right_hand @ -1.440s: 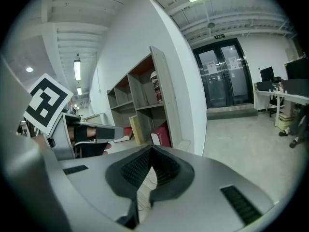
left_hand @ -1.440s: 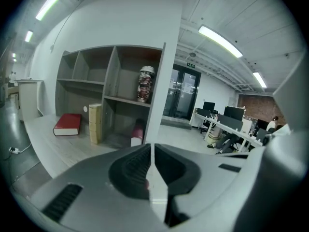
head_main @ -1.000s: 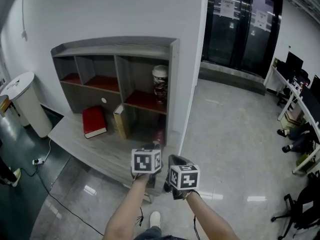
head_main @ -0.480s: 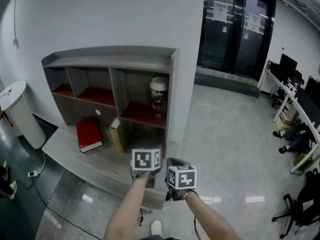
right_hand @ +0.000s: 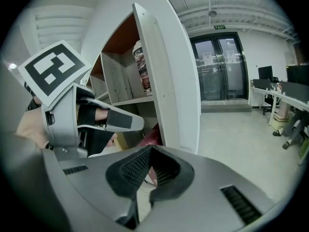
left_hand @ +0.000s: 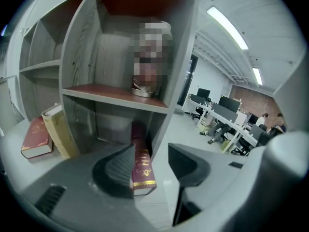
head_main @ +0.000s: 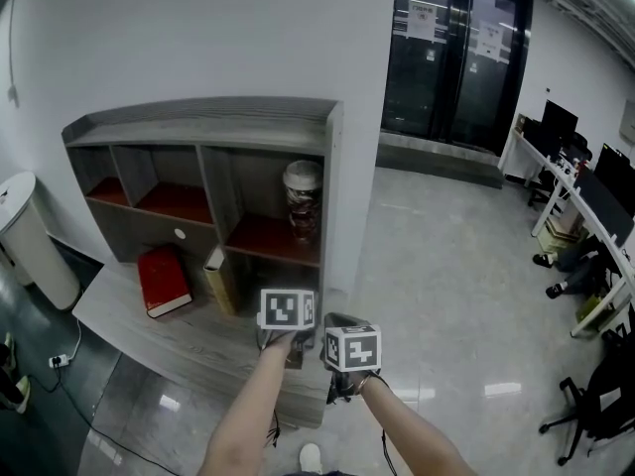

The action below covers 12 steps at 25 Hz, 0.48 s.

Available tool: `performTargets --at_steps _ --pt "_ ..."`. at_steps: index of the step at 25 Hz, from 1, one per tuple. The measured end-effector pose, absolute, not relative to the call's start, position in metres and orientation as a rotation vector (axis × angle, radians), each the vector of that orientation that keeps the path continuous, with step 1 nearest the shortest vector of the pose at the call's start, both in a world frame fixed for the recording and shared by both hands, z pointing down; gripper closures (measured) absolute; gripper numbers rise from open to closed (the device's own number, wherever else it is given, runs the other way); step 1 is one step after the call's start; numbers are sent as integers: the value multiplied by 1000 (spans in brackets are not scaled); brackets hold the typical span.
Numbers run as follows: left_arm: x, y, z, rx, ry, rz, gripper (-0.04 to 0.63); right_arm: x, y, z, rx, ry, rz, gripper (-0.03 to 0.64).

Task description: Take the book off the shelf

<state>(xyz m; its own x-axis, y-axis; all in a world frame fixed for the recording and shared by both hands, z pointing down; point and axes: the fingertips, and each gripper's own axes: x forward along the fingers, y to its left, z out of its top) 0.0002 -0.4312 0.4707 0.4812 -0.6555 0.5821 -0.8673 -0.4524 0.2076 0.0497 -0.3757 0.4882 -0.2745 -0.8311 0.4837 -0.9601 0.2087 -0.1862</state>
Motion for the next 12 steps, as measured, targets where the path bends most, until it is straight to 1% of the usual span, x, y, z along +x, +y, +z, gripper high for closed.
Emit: performTargets --at_steps 12 --pt "12 -457 506 2192 -1203 740 396 63 -397 498 1722 -2156 685 617"
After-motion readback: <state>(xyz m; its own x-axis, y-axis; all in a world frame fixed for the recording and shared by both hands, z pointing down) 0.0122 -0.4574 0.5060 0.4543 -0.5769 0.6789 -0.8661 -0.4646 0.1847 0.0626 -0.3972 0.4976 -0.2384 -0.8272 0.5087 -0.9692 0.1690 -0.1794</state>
